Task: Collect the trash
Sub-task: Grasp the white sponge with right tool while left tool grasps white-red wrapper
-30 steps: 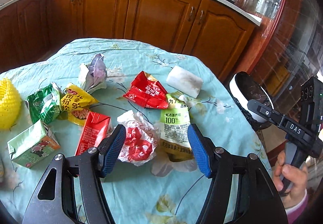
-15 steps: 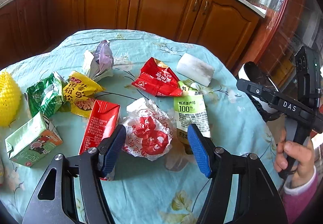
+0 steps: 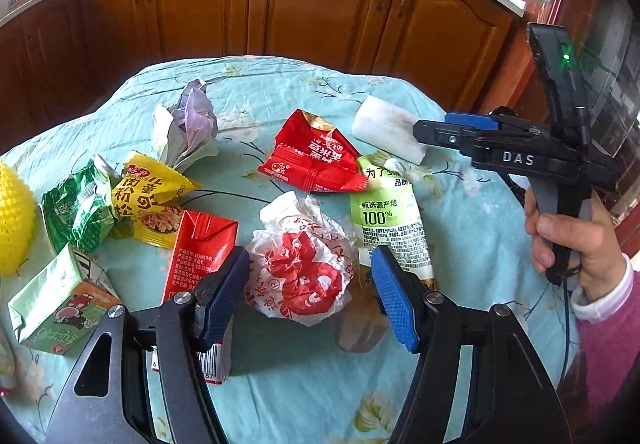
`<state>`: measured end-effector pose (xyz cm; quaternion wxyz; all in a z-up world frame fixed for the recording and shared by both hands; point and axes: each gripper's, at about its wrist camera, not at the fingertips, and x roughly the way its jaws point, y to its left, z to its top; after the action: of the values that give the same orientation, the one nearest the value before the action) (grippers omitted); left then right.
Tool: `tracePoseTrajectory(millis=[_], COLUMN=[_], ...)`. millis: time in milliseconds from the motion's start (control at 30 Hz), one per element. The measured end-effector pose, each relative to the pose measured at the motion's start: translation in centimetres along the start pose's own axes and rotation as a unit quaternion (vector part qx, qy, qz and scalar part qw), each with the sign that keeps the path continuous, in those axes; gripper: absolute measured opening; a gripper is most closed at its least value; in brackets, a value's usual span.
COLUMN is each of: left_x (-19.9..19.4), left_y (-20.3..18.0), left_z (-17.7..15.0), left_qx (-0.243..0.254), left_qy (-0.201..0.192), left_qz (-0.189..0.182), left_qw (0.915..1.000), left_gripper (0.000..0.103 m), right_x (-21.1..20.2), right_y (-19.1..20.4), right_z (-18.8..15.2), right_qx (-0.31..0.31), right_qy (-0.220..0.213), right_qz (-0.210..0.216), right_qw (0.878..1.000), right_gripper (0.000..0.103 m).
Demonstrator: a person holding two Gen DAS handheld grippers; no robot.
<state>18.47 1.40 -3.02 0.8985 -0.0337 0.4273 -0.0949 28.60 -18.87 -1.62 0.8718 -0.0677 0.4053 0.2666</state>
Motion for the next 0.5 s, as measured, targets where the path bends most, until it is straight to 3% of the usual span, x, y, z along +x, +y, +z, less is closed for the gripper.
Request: tracePoseTrajectory(millis=[233, 300, 333, 400, 500], left_x=[0.9, 1.0, 1.1, 1.0, 0.9], left_y=[-1.5, -1.6, -1.5, -1.2, -0.9], left_z=[0.1, 0.0, 0.0, -0.1, -0.3], left_qx=[0.047, 0.051, 0.050, 0.047, 0.046], left_qy=[0.004, 0.003, 0.005, 0.002, -0.001], left_qz=[0.014, 0.016, 0.016, 0.012, 0.009], left_qw=[0.9988, 0.9986, 0.9986, 0.9988, 0.9989], left_gripper=[0.064, 0.053, 0.046, 0.042, 0.038], right_x=[4.0, 5.0, 5.3, 5.5, 4.8], right_y=[-0.3, -0.1, 0.0, 0.0, -0.7], right_z=[0.6, 0.4, 0.3, 0.1, -0.2], right_qx=[-0.035, -0.042, -0.042, -0.038, -0.011], right_qy=[0.045, 0.056, 0.059, 0.059, 0.048], right_qz=[0.000, 0.002, 0.002, -0.014, 0.000], right_qw=[0.998, 0.998, 0.997, 0.997, 0.999], right_gripper=[0.077, 0.075, 0.073, 0.054, 0.053])
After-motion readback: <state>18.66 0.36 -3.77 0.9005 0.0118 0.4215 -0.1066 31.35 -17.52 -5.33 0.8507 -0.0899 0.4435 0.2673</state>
